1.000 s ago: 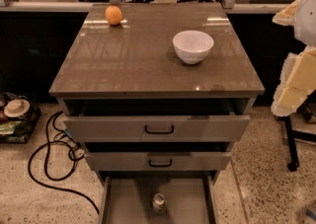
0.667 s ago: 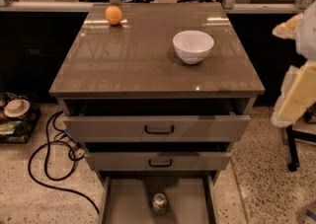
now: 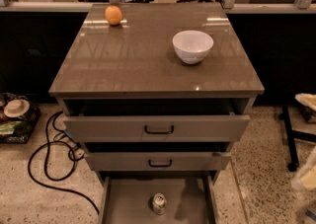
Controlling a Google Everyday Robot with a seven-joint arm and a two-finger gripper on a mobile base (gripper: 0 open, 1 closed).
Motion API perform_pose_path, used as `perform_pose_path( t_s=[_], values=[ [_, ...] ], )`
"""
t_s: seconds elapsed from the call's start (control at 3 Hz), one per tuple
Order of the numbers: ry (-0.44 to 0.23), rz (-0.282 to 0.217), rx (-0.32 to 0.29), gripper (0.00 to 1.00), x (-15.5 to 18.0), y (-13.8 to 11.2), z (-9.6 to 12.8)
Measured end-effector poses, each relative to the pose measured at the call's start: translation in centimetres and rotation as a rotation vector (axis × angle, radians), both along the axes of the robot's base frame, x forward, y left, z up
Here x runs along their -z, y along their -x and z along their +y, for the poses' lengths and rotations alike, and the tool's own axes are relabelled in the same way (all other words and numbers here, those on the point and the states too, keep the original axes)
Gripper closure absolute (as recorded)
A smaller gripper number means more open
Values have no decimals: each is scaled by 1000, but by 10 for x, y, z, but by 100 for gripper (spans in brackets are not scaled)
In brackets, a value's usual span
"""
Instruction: Pick 7up can from bottom drawer and place on counter
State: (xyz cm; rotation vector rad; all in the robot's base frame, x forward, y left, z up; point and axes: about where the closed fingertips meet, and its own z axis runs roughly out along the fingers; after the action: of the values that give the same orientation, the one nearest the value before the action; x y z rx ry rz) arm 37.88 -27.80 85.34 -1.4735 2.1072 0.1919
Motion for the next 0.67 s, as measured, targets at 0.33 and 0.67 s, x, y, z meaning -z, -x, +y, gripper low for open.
perform_pose_path(
  t_s=[0.33, 0.67],
  values=[
    [-124, -26, 29, 0, 49, 34, -15],
    [-184, -87, -29, 0, 81, 56, -18]
  ],
)
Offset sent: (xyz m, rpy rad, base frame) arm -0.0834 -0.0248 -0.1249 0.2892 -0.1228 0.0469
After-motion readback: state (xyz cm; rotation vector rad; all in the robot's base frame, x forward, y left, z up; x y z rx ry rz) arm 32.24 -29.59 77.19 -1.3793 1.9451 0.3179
